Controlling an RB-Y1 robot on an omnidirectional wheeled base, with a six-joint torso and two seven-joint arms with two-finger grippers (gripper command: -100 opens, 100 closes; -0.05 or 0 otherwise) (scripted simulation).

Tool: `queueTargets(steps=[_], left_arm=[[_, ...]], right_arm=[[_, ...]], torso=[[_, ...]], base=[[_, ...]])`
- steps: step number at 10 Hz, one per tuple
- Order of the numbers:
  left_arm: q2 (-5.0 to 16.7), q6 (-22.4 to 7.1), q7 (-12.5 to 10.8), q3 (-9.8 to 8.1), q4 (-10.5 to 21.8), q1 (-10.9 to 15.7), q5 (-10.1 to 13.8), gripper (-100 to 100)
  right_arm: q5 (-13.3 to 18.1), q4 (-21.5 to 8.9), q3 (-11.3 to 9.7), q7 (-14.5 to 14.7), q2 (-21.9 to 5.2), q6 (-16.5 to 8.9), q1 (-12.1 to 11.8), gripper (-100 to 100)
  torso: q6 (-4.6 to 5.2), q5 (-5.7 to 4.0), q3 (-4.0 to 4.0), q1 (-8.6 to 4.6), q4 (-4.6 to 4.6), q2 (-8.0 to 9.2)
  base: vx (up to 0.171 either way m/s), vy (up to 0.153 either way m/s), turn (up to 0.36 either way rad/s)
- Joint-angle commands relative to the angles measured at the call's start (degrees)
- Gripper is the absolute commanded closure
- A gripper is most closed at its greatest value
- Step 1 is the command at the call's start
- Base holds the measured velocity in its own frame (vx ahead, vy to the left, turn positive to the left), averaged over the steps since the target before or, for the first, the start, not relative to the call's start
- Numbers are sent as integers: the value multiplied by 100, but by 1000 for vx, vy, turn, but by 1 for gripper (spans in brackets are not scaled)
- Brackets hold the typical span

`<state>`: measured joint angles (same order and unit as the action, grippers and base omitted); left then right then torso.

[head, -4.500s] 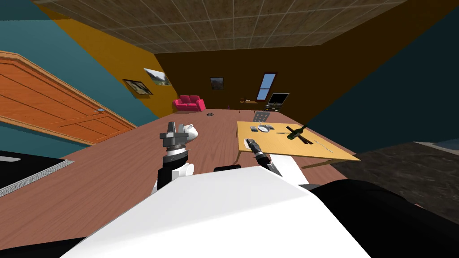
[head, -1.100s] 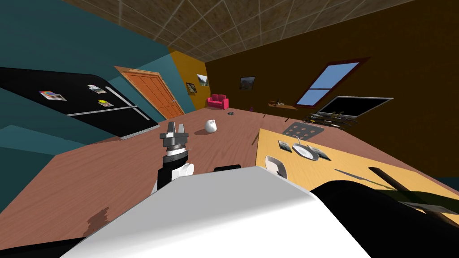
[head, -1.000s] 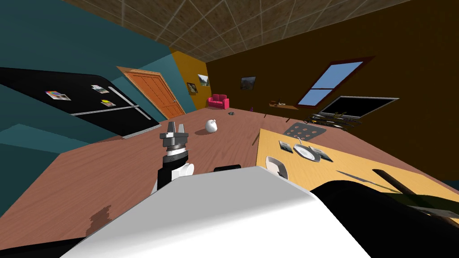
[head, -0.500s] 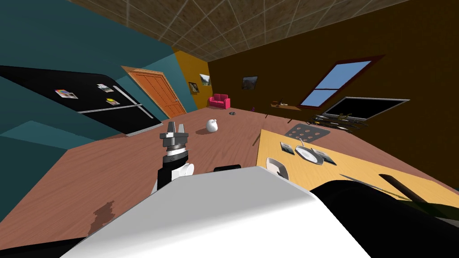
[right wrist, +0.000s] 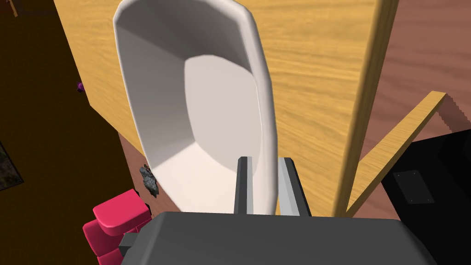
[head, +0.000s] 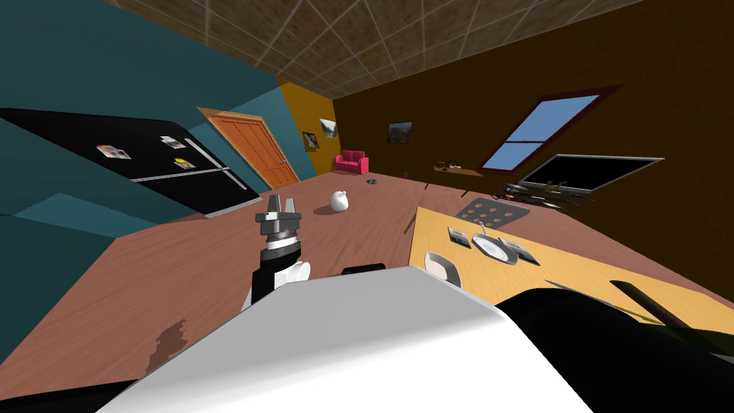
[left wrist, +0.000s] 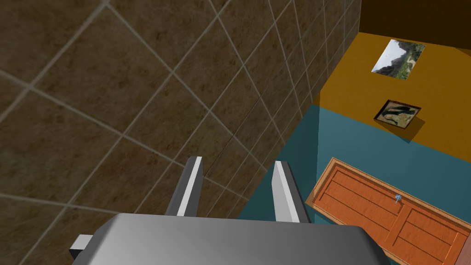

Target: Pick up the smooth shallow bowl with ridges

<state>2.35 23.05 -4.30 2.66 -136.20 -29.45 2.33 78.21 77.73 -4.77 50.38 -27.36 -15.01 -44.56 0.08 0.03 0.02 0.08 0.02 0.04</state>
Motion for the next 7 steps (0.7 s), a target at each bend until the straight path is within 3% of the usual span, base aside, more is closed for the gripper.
queueTargets(steps=[1,2,3,4,5,6,7], left_arm=[[0,0,0,0,0,0,0,0],[0,0,0,0,0,0,0,0],[0,0,0,0,0,0,0,0],[0,0,0,0,0,0,0,0],[0,0,0,0,0,-1,0,0],[-1,0,0,0,0,0,0,0],[0,0,0,0,0,0,0,0]], right_arm=[[0,0,0,0,0,0,0,100],[0,-1,-1,0,1,1,0,100],[0,-1,-2,0,1,1,-1,0],[13,183,65,-51,-97,76,-187,100],[14,307,98,-65,-151,114,-307,100],[-30,259,69,3,-114,66,-250,100],[-23,270,71,-8,-116,75,-267,0]], torso=[[0,0,0,0,0,0],[0,2,0,1,0,0],[0,3,1,3,1,1],[0,4,1,4,1,1],[6,10,-1,21,-1,0],[5,12,-2,40,-1,-4],[0,11,-1,29,1,-3]], base=[[0,0,0],[0,0,0],[0,0,0],[17,44,-89],[33,87,-95],[13,43,-26],[1,9,1]])
